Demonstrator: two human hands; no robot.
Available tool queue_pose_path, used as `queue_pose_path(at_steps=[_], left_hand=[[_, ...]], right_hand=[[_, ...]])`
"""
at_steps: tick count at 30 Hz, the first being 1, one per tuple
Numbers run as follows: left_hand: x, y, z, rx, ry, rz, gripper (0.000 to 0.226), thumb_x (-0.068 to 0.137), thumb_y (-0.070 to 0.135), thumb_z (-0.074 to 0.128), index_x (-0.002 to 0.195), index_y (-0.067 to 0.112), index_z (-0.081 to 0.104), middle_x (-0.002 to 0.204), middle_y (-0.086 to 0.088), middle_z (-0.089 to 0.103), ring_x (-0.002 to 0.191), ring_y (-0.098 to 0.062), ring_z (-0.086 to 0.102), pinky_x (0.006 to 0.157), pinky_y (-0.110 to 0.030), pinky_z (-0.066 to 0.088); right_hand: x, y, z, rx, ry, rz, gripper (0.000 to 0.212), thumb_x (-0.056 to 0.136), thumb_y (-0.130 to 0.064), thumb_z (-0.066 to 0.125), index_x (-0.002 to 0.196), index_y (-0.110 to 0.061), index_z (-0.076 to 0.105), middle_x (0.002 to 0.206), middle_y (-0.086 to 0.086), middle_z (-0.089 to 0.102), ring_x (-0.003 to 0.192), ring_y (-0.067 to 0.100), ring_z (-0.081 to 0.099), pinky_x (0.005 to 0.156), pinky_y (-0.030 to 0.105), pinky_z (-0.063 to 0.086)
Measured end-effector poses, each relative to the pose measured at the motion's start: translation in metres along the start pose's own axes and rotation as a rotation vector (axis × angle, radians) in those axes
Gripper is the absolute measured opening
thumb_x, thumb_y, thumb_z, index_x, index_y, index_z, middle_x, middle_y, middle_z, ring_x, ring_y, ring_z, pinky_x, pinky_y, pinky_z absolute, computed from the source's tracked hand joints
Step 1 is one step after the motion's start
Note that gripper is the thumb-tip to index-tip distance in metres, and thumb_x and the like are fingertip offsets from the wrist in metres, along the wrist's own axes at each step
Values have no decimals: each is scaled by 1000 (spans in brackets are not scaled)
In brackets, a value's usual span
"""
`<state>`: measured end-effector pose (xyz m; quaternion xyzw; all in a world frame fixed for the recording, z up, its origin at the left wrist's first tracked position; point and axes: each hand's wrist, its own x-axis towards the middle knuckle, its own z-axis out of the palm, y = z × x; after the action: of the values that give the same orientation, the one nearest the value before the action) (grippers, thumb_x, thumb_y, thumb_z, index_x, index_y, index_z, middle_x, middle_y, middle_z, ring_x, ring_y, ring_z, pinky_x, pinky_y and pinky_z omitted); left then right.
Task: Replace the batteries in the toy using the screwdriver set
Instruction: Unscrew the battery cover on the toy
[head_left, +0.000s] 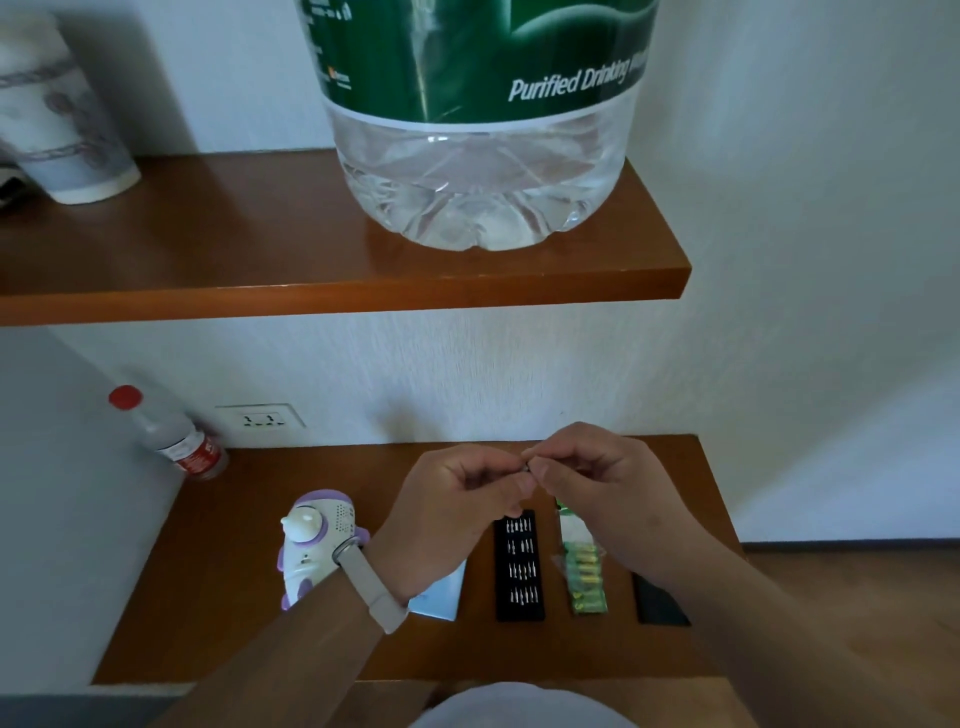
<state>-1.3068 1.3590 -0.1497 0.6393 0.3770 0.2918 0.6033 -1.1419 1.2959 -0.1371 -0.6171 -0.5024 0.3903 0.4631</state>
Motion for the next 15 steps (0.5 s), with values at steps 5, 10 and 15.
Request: queue_pose_path(at_steps=[5, 10, 15], left_hand=[[-4, -2, 5, 101, 52, 32, 11, 85, 10, 75, 85, 20, 78, 70, 4, 73, 64, -8, 67, 62, -13, 48], [-9, 0, 10, 205, 87, 79, 18, 82, 13, 78, 80, 31, 75, 71, 16, 72, 64, 1, 63, 62, -9, 45], [-13, 2, 15, 228, 92, 93, 12, 82, 15, 79, 82, 27, 77, 74, 12, 74, 65, 1, 63, 62, -9, 45]], right_hand=[[-2, 2, -3, -64, -23, 51, 12, 89, -17, 67, 85, -25, 76, 76, -9, 70, 70, 5, 62, 66, 20, 51], [-6, 2, -9, -144, -62, 2, 9, 87, -18, 68, 85, -25, 74, 76, -10, 70, 68, 3, 63, 64, 18, 51], [-9, 3, -18, -119, -103, -20, 9, 88, -17, 68, 89, -24, 73, 79, -11, 72, 75, 6, 67, 71, 20, 55]])
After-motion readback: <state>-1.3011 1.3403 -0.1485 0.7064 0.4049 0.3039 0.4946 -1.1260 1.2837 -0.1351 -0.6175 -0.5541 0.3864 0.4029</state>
